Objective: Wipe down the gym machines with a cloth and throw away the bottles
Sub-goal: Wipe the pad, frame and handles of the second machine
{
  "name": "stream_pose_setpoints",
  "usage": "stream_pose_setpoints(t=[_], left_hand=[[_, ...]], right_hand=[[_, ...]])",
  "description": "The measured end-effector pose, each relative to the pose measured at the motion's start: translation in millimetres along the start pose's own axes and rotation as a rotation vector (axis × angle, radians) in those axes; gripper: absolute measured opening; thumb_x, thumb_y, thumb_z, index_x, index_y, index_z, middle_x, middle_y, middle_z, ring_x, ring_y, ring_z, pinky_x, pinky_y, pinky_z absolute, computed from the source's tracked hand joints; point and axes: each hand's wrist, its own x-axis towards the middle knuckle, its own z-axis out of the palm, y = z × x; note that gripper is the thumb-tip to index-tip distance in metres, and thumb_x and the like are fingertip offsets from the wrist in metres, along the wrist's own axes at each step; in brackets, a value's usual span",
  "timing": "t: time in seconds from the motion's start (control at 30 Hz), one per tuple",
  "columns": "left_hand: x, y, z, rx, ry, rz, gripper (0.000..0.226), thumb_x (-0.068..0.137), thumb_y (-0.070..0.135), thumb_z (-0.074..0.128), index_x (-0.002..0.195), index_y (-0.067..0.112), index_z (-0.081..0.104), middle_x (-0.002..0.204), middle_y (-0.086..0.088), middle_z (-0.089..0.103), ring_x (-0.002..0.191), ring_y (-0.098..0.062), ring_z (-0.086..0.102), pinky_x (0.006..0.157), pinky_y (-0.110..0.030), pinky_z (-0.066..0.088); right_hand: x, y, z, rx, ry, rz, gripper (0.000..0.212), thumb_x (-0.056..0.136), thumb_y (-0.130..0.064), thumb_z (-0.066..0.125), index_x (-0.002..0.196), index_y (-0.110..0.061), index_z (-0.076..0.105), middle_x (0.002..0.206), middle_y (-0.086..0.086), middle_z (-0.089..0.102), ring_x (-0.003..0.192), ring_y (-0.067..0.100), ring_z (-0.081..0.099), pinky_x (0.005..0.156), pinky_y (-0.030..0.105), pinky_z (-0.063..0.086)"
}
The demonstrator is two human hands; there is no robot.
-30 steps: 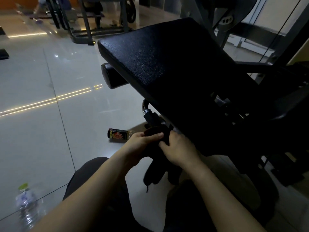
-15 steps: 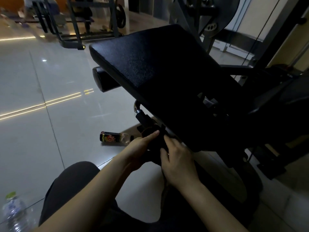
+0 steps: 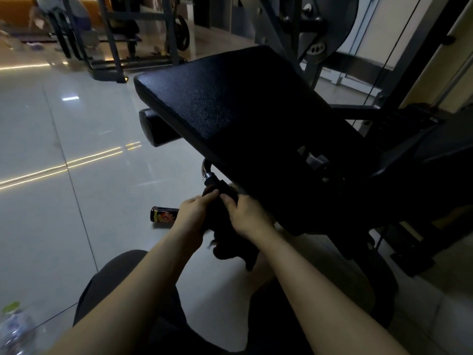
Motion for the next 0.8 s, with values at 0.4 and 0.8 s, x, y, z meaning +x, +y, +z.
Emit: stream_pose_setpoints(t=[0.4, 0.8], left_hand=[[-10.5, 11.4, -16.2, 0.047, -0.211, -0.225, 0.050, 0.094, 0.039, 0.068, 0.128, 0.003, 0.063, 0.091, -0.010, 0.074, 0.073, -0.022, 0.073, 0.059, -0.032, 0.055], [10.5, 10.1, -36.8, -0.132, -0.038, -0.139, 0.022, 0.097, 0.021, 0.059, 0.113, 0.008, 0.067, 0.105, -0.010, 0.074, 0.080, -0.018, 0.069, 0.065, -0.031, 0.053]], right_hand=[[-27.9, -2.1, 6.5, -0.233, 0.444, -0.205, 0.047, 0.107, -0.042, 0.033, 0.095, -0.013, 0.069, 0.085, 0.007, 0.072, 0.080, 0.024, 0.070, 0.061, 0.027, 0.039], [-33.5, -31.7, -0.7, -0.125, 0.623, -0.526, 0.026, 0.102, -0.025, 0.052, 0.089, -0.010, 0.069, 0.076, 0.007, 0.071, 0.070, 0.023, 0.068, 0.059, 0.025, 0.043]])
